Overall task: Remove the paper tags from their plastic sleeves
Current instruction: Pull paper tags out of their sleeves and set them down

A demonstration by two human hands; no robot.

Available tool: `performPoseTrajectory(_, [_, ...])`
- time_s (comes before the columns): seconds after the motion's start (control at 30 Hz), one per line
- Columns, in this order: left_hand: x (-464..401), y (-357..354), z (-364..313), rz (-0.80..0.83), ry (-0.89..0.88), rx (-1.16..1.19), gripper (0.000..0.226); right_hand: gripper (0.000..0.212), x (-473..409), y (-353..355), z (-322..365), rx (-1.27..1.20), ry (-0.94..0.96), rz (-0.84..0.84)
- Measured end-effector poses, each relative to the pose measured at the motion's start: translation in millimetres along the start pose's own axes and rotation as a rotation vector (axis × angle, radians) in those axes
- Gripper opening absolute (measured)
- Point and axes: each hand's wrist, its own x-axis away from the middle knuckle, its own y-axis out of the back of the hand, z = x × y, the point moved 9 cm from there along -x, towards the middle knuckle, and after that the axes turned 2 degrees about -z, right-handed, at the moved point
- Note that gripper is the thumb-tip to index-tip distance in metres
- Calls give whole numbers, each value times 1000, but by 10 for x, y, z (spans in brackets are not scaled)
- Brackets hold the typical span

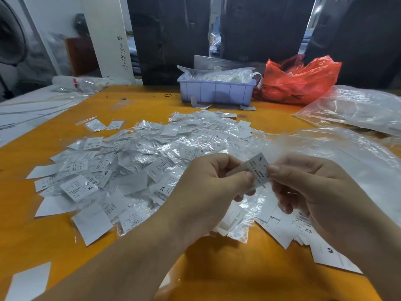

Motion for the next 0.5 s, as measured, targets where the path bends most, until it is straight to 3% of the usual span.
performPoseTrajectory(0.27, [-10,64,2,-46,13,-8,6,35,11,-28,5,55,13,-27])
performPoseTrajectory(0.5, [14,-27,-47,28,1,-11,5,31,29,1,42,30,45,-52])
